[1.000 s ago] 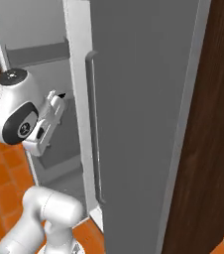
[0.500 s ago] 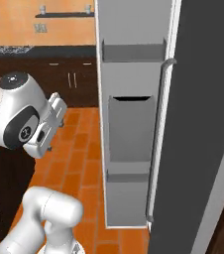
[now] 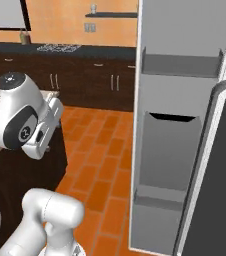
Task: Take the meat container that has the shrimp and place it on the second highest rack of the freezer. Then take the vegetable container that has the mushroom and lemon and place it on the highest rack of the freezer.
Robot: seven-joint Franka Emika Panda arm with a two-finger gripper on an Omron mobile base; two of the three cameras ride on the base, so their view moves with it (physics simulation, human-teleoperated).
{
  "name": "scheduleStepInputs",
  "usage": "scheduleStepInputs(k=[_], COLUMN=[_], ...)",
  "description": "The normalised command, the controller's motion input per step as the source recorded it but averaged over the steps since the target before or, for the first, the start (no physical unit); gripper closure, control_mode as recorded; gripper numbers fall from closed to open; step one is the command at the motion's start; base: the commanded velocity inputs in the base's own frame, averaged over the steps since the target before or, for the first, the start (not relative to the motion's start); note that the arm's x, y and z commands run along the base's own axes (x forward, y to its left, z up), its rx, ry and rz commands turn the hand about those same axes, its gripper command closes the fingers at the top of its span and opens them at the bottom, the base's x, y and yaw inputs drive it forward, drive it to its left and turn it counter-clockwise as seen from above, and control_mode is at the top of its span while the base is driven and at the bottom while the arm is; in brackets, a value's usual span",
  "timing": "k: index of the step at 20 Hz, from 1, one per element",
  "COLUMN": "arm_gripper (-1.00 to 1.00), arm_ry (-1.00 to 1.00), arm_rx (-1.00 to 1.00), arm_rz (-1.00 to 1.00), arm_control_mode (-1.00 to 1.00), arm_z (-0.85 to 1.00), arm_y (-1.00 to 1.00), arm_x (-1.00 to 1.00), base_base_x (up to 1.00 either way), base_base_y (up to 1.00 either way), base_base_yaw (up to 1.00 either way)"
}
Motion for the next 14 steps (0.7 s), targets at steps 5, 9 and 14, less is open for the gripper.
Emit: scheduleStepInputs(k=[5, 9, 14], arm_gripper=[-1.0, -1.0, -1.0], arm_ry=[0.0, 0.0, 0.0], arm_rx=[0.0, 0.0, 0.0], arm_rz=[0.0, 0.0, 0.0], arm_control_mode=[1.0, 1.0, 1.0], arm_z=[0.0, 0.0, 0.0], arm_y=[0.0, 0.0, 0.0], arm_x=[0.0, 0.0, 0.0], base_base_x=[0.84, 0.81, 0.75], base_base_y=[0.61, 0.31, 0.26], base_base_yaw=[-0.2, -0.24, -0.23])
